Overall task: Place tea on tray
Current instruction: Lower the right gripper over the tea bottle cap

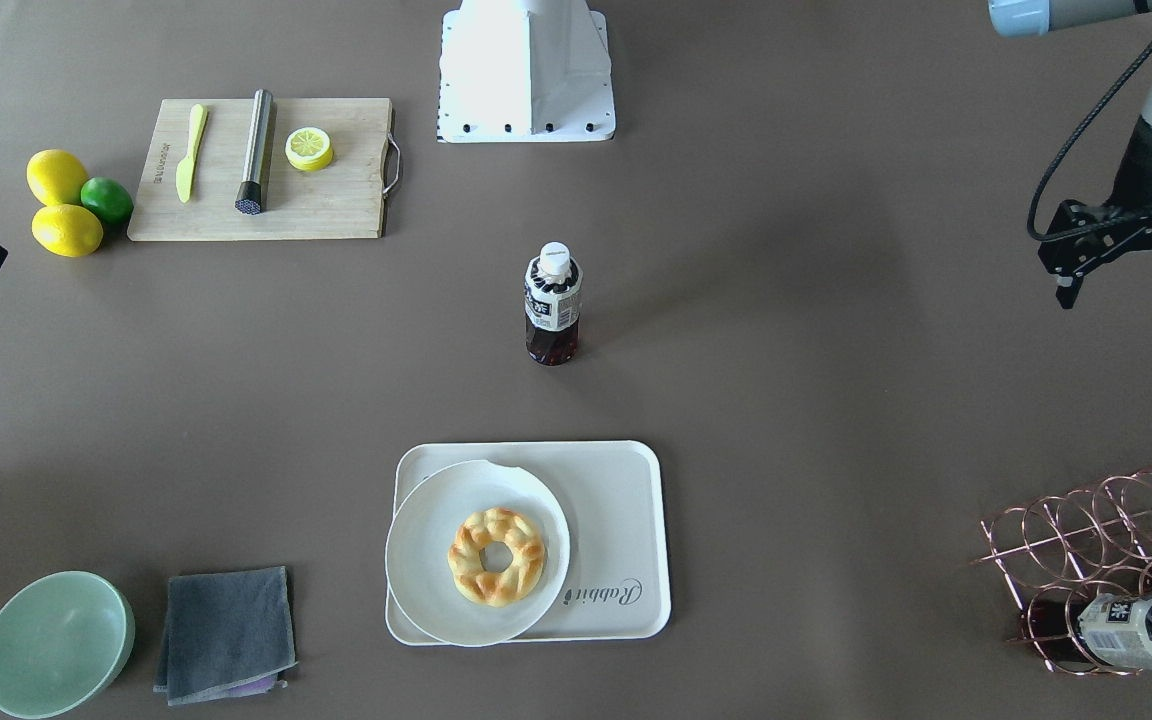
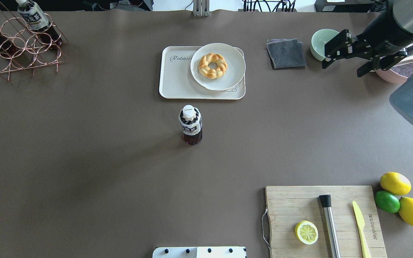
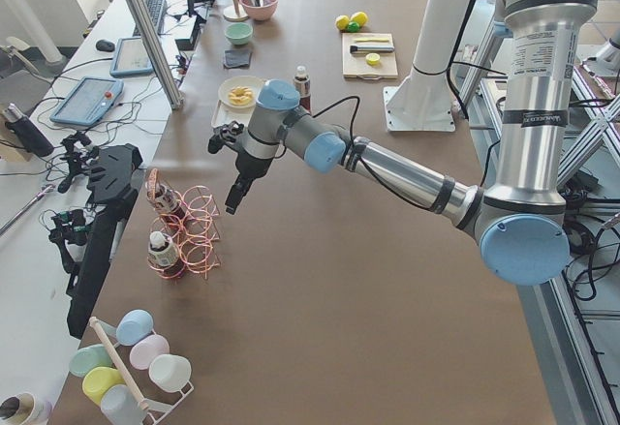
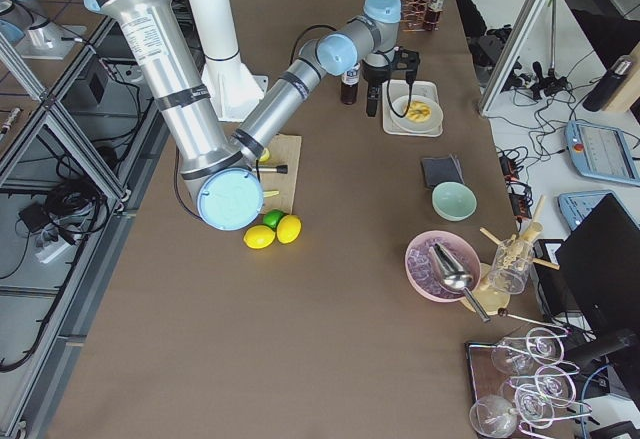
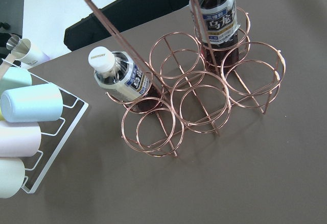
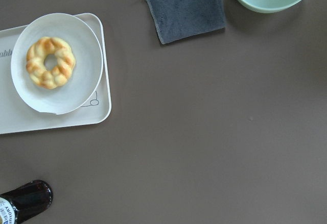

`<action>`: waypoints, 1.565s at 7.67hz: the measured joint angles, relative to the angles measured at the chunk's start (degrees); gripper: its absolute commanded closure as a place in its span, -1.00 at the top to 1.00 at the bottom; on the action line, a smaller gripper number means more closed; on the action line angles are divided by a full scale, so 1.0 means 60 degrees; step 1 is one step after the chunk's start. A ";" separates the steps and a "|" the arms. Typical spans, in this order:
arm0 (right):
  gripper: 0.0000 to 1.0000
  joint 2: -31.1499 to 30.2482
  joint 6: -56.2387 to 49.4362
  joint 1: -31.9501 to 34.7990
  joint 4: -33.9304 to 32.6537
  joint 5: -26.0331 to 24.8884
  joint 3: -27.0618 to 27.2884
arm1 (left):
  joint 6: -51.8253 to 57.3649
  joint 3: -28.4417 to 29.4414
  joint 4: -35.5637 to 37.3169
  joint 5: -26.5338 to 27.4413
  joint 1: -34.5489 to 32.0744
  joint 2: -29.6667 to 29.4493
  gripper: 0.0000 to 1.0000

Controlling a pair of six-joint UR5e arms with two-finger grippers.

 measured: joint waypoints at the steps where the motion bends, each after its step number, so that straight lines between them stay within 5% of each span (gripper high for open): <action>1: 1.00 0.0425 0.0680 -0.0550 -0.0014 -0.0329 -0.0012 | 0.0012 0.0214 -0.0096 -0.0110 -0.0096 0.0048 0.95; 6: 1.00 0.3045 0.3728 -0.3451 -0.1190 -0.2106 -0.0184 | 0.0371 0.1066 0.0784 -0.0352 -0.0747 0.0123 0.95; 9: 1.00 0.3986 0.4313 -0.4342 -0.1785 -0.2895 -0.0691 | 0.3076 0.1687 0.2555 -0.2199 -0.1930 -0.0318 0.95; 12: 1.00 0.5168 0.4600 -0.4738 -0.1963 -0.3230 -0.2095 | 0.4615 0.1898 0.3060 -0.2486 -0.2171 -0.0378 0.95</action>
